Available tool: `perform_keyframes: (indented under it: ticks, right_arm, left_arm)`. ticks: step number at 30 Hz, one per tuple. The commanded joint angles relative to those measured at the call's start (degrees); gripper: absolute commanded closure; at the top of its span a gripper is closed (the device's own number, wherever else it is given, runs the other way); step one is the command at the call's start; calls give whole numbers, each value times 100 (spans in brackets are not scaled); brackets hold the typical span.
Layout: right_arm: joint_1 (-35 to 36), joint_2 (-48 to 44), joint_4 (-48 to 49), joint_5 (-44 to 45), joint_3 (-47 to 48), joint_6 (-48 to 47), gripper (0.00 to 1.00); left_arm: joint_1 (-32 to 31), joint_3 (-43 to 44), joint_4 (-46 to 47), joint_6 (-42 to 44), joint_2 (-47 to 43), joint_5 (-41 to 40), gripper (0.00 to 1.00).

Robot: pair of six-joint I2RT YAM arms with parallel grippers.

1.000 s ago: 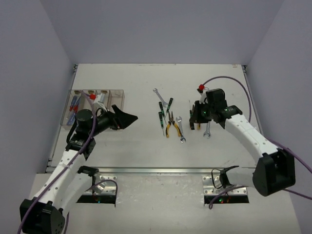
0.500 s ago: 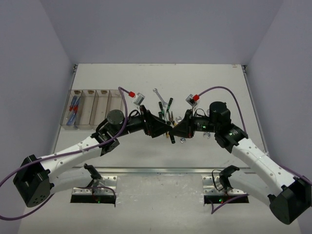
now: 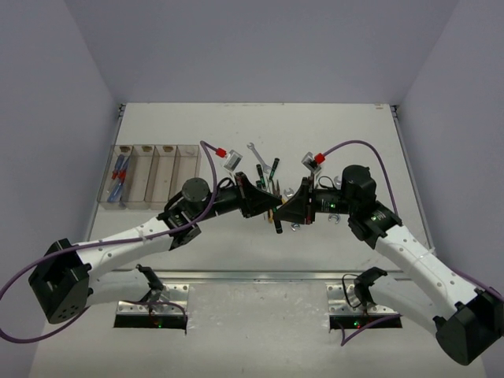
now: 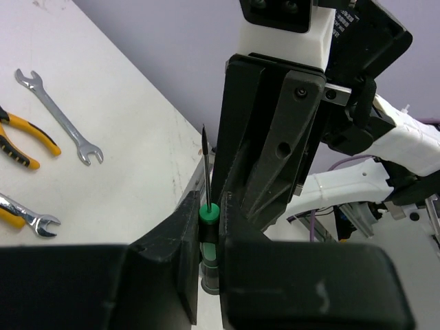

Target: Sort the tools into containers

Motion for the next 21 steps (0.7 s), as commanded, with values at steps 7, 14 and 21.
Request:
perform_keyframes:
  ticks: [7,14,21]
  right_arm:
    - [12,-32,56,328,52,-158,51]
    - [6,-520,-2165,3496,465,-819,1]
    - [-117,-591,-2668,5455,70,-784,1]
  left_arm:
    - [-76,328,-471,530,-413,-884,100]
    - [760,2470,-4330,1850,-77,-3716,100]
    - [2573,3589,-4786,3480,934,-5889,100]
